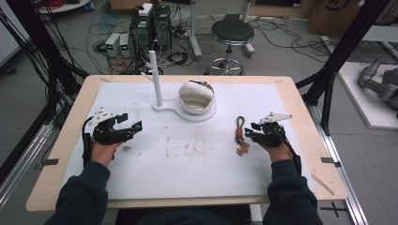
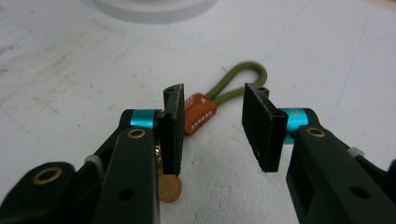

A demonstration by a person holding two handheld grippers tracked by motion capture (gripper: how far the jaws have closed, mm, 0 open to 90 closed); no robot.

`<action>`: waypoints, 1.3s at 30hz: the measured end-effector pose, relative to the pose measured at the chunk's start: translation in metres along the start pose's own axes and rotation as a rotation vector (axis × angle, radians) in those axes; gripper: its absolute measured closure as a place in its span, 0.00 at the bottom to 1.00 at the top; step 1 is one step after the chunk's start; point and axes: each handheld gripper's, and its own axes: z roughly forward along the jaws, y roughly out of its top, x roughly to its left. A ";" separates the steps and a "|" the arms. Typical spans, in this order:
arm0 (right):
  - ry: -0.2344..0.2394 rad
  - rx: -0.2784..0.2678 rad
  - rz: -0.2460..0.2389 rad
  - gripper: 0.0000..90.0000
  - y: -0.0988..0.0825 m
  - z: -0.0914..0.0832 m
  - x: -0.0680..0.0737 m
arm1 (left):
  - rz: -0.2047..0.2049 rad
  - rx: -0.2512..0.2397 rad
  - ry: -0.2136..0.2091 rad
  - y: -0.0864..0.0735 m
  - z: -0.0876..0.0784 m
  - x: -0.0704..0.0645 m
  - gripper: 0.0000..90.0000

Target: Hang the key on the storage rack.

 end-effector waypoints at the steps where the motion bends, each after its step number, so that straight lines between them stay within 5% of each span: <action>1: 0.010 0.017 0.015 0.67 -0.002 0.004 -0.001 | -0.001 0.002 0.002 0.000 0.001 0.000 0.28; 4: 0.039 0.060 0.037 0.66 -0.005 0.011 -0.001 | -0.004 0.008 -0.003 -0.001 0.002 0.001 0.28; 8: 0.067 0.051 0.089 0.56 -0.003 0.018 0.001 | -0.005 0.018 -0.006 -0.002 0.004 0.001 0.28; 13: 0.007 0.067 0.122 0.55 0.002 0.034 0.004 | 0.000 0.017 -0.010 -0.002 0.005 -0.001 0.28; 16: 0.020 0.087 0.143 0.54 0.001 0.041 0.004 | -0.003 0.021 -0.007 -0.002 0.004 0.000 0.29; 21: -0.013 0.115 0.083 0.55 0.000 0.045 0.015 | -0.004 0.027 -0.009 -0.003 0.005 0.000 0.29; 27: 0.009 0.129 0.014 0.84 0.002 0.043 0.017 | -0.003 0.030 -0.011 -0.003 0.005 0.000 0.29; 33: 0.035 0.128 0.002 0.88 0.002 0.041 0.018 | -0.010 0.028 -0.010 -0.003 0.005 0.002 0.29; 39: 0.062 0.046 -0.034 0.88 0.007 0.031 0.024 | -0.016 0.021 -0.002 -0.003 0.004 0.003 0.30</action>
